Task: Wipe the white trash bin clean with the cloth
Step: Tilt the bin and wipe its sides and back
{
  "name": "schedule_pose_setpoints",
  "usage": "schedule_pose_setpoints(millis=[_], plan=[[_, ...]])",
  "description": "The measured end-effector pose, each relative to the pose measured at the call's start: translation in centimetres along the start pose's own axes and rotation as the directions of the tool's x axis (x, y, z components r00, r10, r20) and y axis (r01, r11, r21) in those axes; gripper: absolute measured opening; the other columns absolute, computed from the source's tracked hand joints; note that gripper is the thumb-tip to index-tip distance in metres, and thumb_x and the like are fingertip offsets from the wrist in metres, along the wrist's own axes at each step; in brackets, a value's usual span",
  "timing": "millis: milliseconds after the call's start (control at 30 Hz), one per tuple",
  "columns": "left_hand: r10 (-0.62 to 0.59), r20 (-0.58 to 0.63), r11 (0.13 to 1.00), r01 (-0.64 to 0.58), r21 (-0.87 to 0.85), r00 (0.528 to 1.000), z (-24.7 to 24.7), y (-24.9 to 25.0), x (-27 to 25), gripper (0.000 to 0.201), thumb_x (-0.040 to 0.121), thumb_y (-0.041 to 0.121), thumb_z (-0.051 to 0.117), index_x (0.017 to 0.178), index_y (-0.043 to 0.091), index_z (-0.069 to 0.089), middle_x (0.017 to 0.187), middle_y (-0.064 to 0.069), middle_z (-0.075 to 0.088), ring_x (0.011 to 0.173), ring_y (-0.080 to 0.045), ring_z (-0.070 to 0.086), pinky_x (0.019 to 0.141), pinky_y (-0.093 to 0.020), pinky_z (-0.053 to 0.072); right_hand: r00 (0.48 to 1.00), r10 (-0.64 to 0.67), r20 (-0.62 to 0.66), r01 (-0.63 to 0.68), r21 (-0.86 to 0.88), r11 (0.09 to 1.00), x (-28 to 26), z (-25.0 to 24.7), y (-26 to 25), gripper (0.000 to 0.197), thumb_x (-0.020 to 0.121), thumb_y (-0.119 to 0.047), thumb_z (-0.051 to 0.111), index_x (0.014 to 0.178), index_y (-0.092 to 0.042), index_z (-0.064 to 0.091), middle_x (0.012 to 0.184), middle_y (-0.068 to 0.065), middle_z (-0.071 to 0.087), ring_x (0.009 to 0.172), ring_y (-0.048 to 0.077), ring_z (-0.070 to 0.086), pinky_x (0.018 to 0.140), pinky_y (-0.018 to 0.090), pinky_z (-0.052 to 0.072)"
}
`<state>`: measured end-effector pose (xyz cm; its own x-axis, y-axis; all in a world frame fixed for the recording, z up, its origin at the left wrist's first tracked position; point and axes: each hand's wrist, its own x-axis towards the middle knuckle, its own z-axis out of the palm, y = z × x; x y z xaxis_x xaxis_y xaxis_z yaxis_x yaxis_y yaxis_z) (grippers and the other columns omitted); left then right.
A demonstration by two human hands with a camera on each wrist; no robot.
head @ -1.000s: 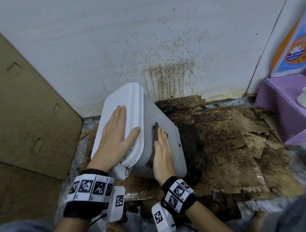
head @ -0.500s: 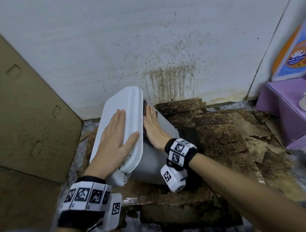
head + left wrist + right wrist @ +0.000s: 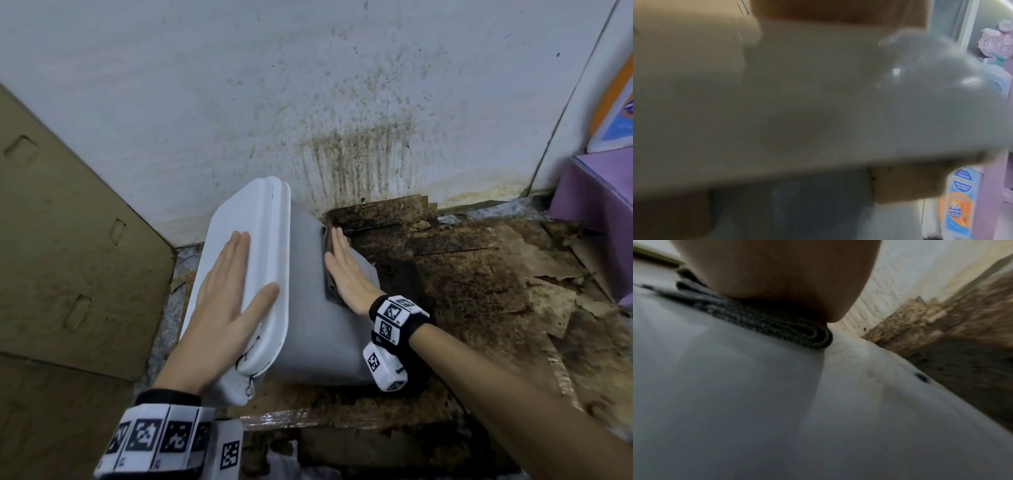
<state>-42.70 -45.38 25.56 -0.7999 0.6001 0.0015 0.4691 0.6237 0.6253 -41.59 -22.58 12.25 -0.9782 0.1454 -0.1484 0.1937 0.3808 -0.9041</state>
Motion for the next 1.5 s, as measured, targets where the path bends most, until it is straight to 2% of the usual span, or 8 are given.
schedule_pose_setpoints(millis=[167, 567, 667, 733, 967, 1133, 1300, 1500], plan=[[-0.026, -0.009, 0.999, 0.026, -0.037, 1.000, -0.3, -0.1, -0.2, 0.082, 0.091, 0.065, 0.043, 0.161, 0.045, 0.003, 0.164, 0.037, -0.002, 0.148, 0.018, -0.003, 0.128, -0.032, 0.005, 0.973, 0.231, 0.018, -0.231, -0.014, 0.973, -1.5, -0.7, 4.3, 0.055, 0.112, -0.028, 0.012, 0.158, -0.013, -0.016, 0.167, 0.000, -0.023, 0.153, 0.011, -0.022, 0.120, 0.025, -0.013], [-0.025, -0.018, 0.999, 0.024, -0.048, 1.000, -0.2, -0.5, 0.0, 0.088, 0.086, 0.075, 0.039, 0.161, 0.045, 0.003, 0.164, 0.036, -0.001, 0.148, 0.017, -0.002, 0.127, -0.031, 0.005, 0.948, 0.315, -0.045, -0.311, 0.084, 0.947, -0.8, -0.2, 5.1, 0.057, 0.111, -0.033, 0.013, 0.160, -0.016, -0.012, 0.168, 0.000, -0.019, 0.154, 0.014, -0.021, 0.126, 0.038, -0.008], [-0.029, -0.020, 0.998, 0.028, -0.048, 0.999, -0.3, -0.5, -0.1, 0.086, 0.088, 0.072, 0.041, 0.161, 0.044, 0.004, 0.165, 0.035, 0.000, 0.148, 0.018, -0.002, 0.127, -0.030, 0.004, 0.933, 0.351, -0.076, -0.339, 0.136, 0.931, -0.9, 0.3, 3.8, 0.055, 0.112, -0.023, 0.016, 0.160, -0.007, -0.005, 0.169, 0.009, -0.015, 0.155, 0.021, -0.018, 0.125, 0.036, -0.009], [-0.042, -0.018, 0.998, 0.041, -0.054, 0.999, -0.4, -0.6, 0.0, 0.084, 0.091, 0.067, 0.043, 0.161, 0.044, 0.004, 0.165, 0.035, 0.000, 0.148, 0.018, -0.002, 0.127, -0.029, 0.004, 0.950, 0.301, -0.082, -0.288, 0.143, 0.947, -1.1, 0.4, 1.8, 0.052, 0.111, -0.012, 0.015, 0.159, 0.000, 0.000, 0.168, 0.014, -0.016, 0.155, 0.026, -0.019, 0.125, 0.036, -0.011], [-0.039, -0.016, 0.998, 0.038, -0.048, 0.999, -0.3, -0.6, 0.1, 0.083, 0.091, 0.063, 0.043, 0.161, 0.042, 0.004, 0.166, 0.031, 0.000, 0.149, 0.017, -0.002, 0.127, -0.029, 0.005, 0.993, -0.113, -0.025, 0.113, -0.002, 0.994, -1.4, 2.1, -7.1, 0.056, 0.112, -0.028, 0.013, 0.159, -0.019, -0.016, 0.166, -0.003, -0.025, 0.152, 0.012, -0.025, 0.124, 0.034, -0.011], [-0.036, -0.019, 0.998, 0.035, -0.054, 0.999, -0.3, -0.8, 0.1, 0.084, 0.091, 0.066, 0.042, 0.162, 0.042, 0.004, 0.166, 0.032, 0.001, 0.149, 0.017, -0.001, 0.127, -0.031, 0.006, 0.969, -0.243, -0.054, 0.245, 0.033, 0.969, -0.9, 2.9, -5.9, 0.057, 0.111, -0.037, 0.015, 0.159, -0.032, -0.014, 0.168, -0.010, -0.022, 0.151, 0.002, -0.024, 0.127, 0.040, -0.008], [-0.044, -0.016, 0.997, 0.043, -0.059, 0.999, -0.5, -0.7, 0.0, 0.082, 0.092, 0.063, 0.043, 0.161, 0.042, 0.005, 0.166, 0.032, 0.001, 0.149, 0.017, -0.001, 0.128, -0.033, 0.006, 0.978, -0.199, -0.064, 0.200, 0.007, 0.980, -0.4, 2.3, -3.0, 0.056, 0.110, -0.040, 0.015, 0.158, -0.035, -0.014, 0.167, -0.013, -0.023, 0.151, 0.000, -0.023, 0.126, 0.036, -0.008], [-0.056, -0.005, 0.996, 0.055, -0.075, 0.998, -0.6, -0.5, -0.2, 0.083, 0.091, 0.065, 0.044, 0.161, 0.045, 0.004, 0.165, 0.036, 0.001, 0.148, 0.018, -0.001, 0.127, -0.031, 0.005, 0.998, 0.056, 0.003, -0.056, -0.003, 0.998, -0.3, 0.5, 1.7, 0.058, 0.112, -0.032, 0.015, 0.159, -0.018, -0.017, 0.165, -0.002, -0.027, 0.153, 0.013, -0.023, 0.121, 0.025, -0.012]])
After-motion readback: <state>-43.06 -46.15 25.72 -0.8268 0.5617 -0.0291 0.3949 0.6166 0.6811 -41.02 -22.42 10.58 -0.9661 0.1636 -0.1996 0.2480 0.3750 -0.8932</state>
